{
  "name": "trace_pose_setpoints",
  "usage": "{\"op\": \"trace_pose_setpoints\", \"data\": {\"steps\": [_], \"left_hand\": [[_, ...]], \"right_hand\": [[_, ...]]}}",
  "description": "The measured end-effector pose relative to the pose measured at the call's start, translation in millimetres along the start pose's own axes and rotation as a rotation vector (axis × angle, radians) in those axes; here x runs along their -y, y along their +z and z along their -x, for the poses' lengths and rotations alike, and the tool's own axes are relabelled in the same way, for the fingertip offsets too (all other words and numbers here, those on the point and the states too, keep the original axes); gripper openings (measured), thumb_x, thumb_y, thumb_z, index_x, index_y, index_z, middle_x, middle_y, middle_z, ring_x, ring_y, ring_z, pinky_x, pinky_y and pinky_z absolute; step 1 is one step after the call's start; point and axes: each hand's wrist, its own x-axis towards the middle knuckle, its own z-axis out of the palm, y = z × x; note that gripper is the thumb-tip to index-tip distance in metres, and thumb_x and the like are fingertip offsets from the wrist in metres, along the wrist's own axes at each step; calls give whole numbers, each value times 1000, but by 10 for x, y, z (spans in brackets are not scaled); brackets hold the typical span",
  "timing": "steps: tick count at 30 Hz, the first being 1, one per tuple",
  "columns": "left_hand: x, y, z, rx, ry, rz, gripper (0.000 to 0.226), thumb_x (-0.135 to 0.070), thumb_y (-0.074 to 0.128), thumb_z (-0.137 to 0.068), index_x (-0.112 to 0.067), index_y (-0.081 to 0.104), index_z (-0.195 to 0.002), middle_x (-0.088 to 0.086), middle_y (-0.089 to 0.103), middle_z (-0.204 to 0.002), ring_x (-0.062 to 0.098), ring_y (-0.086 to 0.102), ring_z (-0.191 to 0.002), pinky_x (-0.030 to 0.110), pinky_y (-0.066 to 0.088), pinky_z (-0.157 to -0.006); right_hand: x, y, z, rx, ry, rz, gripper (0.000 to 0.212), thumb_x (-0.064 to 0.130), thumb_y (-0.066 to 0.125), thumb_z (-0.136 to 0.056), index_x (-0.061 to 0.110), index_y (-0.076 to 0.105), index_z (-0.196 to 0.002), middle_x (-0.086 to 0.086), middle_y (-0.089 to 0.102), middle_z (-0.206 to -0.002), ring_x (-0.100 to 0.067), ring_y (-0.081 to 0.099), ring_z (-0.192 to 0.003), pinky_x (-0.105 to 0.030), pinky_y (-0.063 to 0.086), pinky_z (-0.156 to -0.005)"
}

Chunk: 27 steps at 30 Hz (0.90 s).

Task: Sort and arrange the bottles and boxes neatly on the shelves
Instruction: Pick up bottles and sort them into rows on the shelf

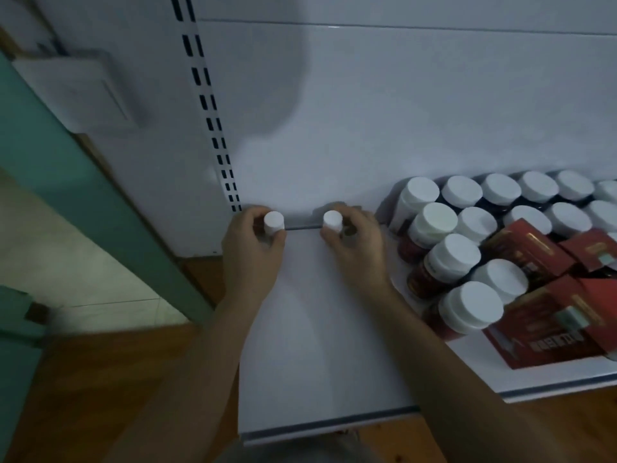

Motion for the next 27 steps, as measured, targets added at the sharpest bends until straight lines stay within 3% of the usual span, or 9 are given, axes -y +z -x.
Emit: {"op": "trace_pose_setpoints", "data": {"steps": [4, 8, 13, 16, 20, 22, 27], "left_hand": [[55, -20, 6, -57, 7, -23, 27, -25, 78, -86, -23, 61, -107, -6, 66, -102, 7, 61, -88, 14, 47, -74], [110, -45, -29, -66, -11, -13, 37, -21, 86, -78, -23, 60, -104, -4, 66, -102, 8, 64, -87, 19, 50, -74], [147, -41, -30, -67, -42, -51, 35, -19, 89, -72, -22, 59, -90, -8, 65, -88, 1, 61, -79, 10, 41, -67], [116, -12, -47, -16, -50, -78, 38, -17, 88, -72, -27, 52, -81, -17, 60, -76, -8, 58, -74, 6, 38, -60], [88, 3, -78, 18, -66, -104, 42, -26, 88, -74, -29, 45, -75, -14, 60, -72, -4, 55, -68, 22, 41, -56], [103, 1, -76, 26, -68, -80, 39, -25, 87, -74, -26, 48, -76, -13, 61, -74, -2, 56, -69, 24, 42, -57], [129, -23, -21, 32, -12, -28, 31, -14, 85, -77, -16, 54, -81, -9, 62, -77, -6, 55, -71, 7, 37, -58]], "right_hand": [[61, 174, -89, 43, 13, -65, 18, 21, 74, -83, 27, 64, -96, 7, 67, -92, -14, 64, -84, -35, 54, -74], [70, 242, -42, -9, 16, -109, 29, 22, 79, -83, 34, 56, -97, 15, 68, -89, -6, 68, -80, -22, 56, -69], [93, 273, -32, 35, -6, -75, 32, 13, 78, -82, 34, 57, -96, 15, 68, -87, -4, 68, -81, -14, 53, -69], [124, 297, -9, 35, -18, -28, 25, 15, 77, -80, 28, 60, -94, 13, 68, -83, -5, 67, -78, -22, 55, -71], [171, 337, 6, 78, 26, 24, 18, 23, 76, -83, 25, 62, -94, 9, 69, -84, -8, 66, -80, -37, 55, -77], [183, 332, 7, 84, 42, 16, 17, 23, 77, -84, 23, 63, -95, 9, 70, -85, -8, 67, -81, -37, 55, -79], [194, 320, 27, 86, 60, 67, 21, 24, 76, -84, 25, 64, -101, 12, 71, -89, -2, 66, -84, -26, 55, -80]]}}
